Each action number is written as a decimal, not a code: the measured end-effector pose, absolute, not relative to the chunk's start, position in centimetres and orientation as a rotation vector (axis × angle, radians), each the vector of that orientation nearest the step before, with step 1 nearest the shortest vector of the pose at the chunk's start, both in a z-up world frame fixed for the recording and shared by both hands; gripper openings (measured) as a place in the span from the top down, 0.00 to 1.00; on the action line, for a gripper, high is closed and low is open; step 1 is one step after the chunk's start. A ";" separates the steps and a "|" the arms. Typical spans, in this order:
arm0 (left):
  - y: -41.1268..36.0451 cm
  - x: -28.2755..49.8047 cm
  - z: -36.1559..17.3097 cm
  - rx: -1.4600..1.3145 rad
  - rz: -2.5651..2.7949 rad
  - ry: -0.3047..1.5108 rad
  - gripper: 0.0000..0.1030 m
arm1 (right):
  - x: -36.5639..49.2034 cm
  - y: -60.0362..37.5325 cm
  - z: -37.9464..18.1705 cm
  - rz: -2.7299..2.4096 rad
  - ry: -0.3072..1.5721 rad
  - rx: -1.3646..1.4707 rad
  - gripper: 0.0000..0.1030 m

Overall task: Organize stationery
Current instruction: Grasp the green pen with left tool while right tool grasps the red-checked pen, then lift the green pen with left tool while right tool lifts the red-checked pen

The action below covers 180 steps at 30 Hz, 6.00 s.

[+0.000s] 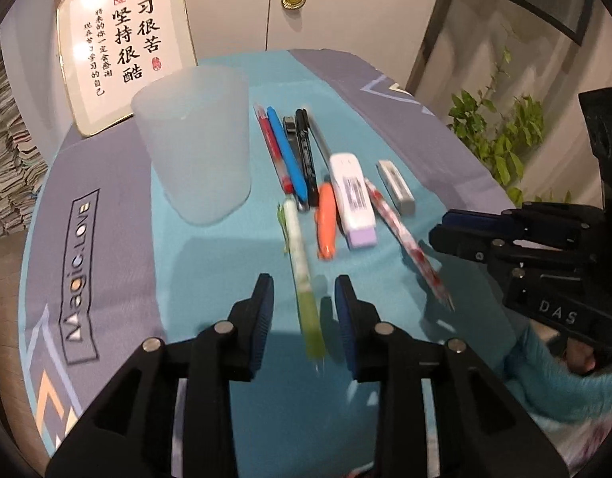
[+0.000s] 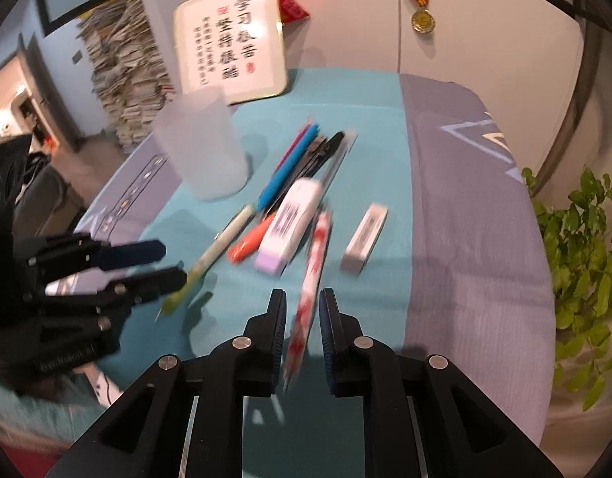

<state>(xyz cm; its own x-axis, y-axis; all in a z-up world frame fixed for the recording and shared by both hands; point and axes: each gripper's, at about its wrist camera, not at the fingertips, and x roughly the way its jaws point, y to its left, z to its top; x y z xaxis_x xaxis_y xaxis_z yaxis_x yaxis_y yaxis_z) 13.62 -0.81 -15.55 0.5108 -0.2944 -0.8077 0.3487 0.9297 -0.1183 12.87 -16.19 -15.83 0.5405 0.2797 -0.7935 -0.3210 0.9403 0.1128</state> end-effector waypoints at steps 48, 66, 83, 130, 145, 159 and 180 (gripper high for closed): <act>0.0 16.0 -11.7 0.029 -0.391 0.855 0.88 | 16.6 -15.6 -13.6 0.321 0.862 -0.021 0.86; 0.8 13.8 -11.3 0.001 -0.398 0.836 0.89 | 17.7 -15.1 -17.4 0.290 1.036 -0.051 0.89; 1.5 15.2 -12.5 -0.023 -0.397 0.861 0.89 | 21.4 -13.4 -18.6 0.274 1.051 -0.135 0.87; -1.1 18.5 -15.6 -0.001 -0.347 1.020 0.63 | 13.9 -15.5 -14.2 0.320 0.929 -0.075 0.87; -0.5 17.1 -17.3 0.003 -0.434 1.089 0.92 | 15.1 -14.9 -17.2 0.336 1.035 -0.144 0.81; -1.9 19.3 -17.7 0.076 -0.427 1.068 0.78 | 17.6 -14.0 -17.9 0.318 1.068 -0.155 0.86; 1.9 14.9 -8.7 -0.051 -0.450 0.799 0.89 | 13.9 -15.1 -10.4 0.299 0.828 -0.085 0.86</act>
<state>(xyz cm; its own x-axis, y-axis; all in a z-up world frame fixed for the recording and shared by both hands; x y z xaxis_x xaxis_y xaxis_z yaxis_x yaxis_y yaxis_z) 14.90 1.93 -8.66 0.6081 -0.4082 -0.6808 0.3699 0.9046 -0.2120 13.93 -15.11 -10.43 0.6374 0.2285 -0.7359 -0.2942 0.9548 0.0417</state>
